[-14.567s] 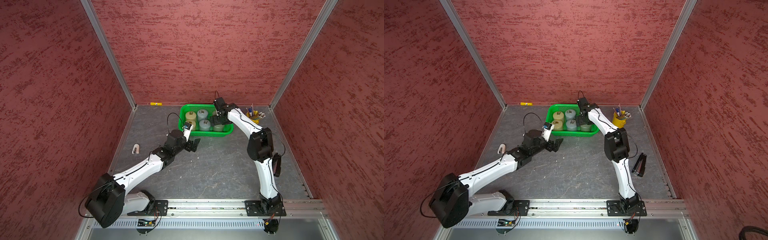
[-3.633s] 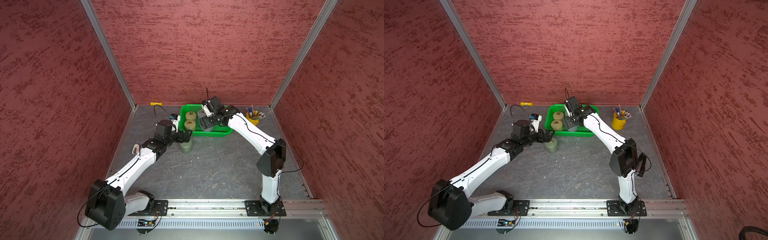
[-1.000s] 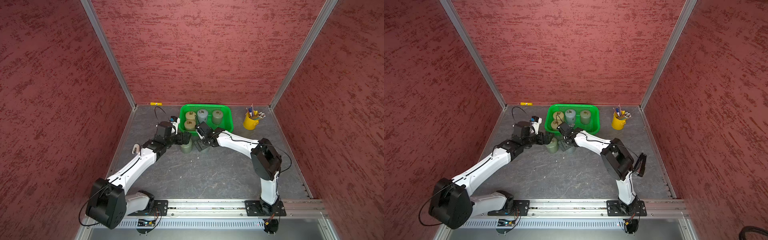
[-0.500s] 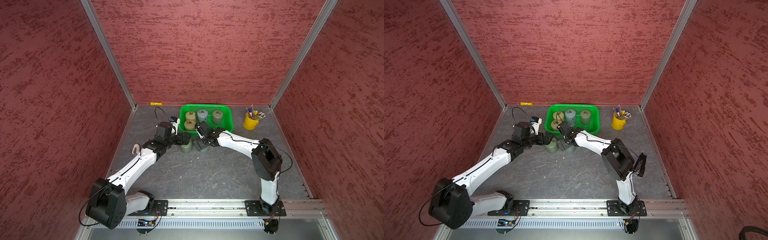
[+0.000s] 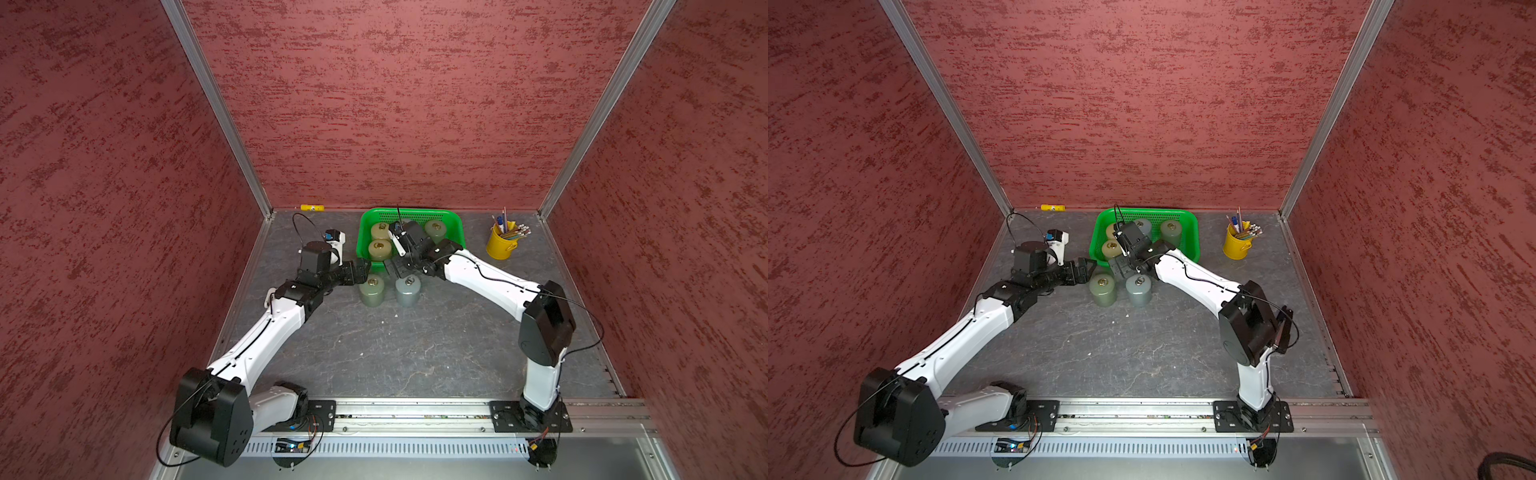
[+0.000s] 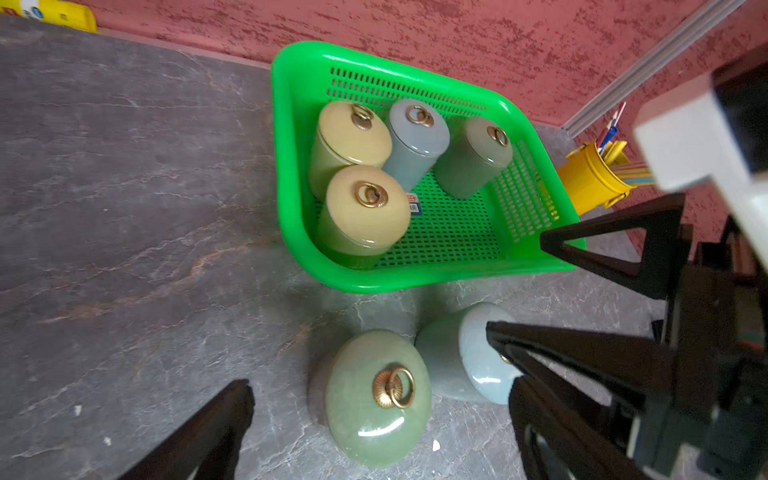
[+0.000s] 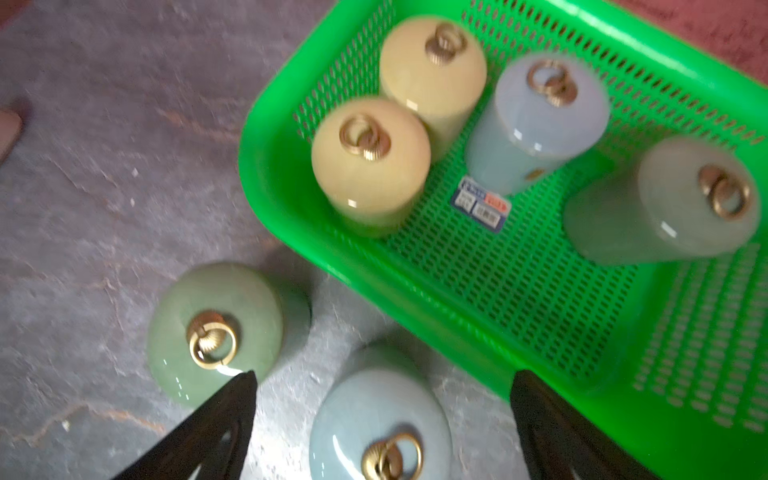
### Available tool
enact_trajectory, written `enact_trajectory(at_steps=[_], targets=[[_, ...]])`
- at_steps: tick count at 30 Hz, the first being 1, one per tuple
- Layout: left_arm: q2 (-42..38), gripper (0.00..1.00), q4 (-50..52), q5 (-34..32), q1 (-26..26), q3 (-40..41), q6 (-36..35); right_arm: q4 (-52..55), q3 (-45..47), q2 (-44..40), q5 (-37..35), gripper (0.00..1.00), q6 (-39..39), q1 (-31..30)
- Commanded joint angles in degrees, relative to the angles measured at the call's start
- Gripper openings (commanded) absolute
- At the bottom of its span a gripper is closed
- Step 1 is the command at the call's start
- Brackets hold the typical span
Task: Take the tea canister out of the basket
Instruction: Place the tea canister at the center of the board, then pick up the tea canister from the basket.
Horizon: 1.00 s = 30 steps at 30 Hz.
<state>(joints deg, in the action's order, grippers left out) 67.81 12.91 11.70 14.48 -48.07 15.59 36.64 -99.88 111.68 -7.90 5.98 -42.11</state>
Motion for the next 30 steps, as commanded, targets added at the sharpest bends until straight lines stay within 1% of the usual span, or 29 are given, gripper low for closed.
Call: enact_trajectory(at_steps=[1, 5, 8, 14, 22, 30], targets=[[-1.8, 1.00, 1.8, 0.4, -2.5, -1.1, 1.9, 3.6, -7.5, 5.9, 0.5, 0.98, -0.2, 0.6], [-2.3, 1.00, 3.1, 0.8, -5.1, -0.7, 2.8, 6.5, -17.6, 12.5, 1.3, 0.98, 0.3, 0.9], [-2.7, 1.00, 2.7, 1.6, -5.9, -0.2, 3.0, 7.2, -23.8, 17.3, 0.8, 0.98, 0.3, 1.0], [-3.0, 1.00, 2.1, 2.8, -6.1, 0.6, 3.1, 6.7, -31.6, 24.0, -0.1, 0.98, 0.7, 1.4], [-2.8, 1.00, 1.1, 3.7, -5.9, 1.4, 3.4, 7.1, -37.2, 30.0, -0.8, 0.98, 1.6, 2.0], [-2.6, 1.00, 1.2, 2.6, -5.1, 1.4, 3.0, 9.4, -40.7, 33.2, -0.5, 0.99, 2.5, 2.4]])
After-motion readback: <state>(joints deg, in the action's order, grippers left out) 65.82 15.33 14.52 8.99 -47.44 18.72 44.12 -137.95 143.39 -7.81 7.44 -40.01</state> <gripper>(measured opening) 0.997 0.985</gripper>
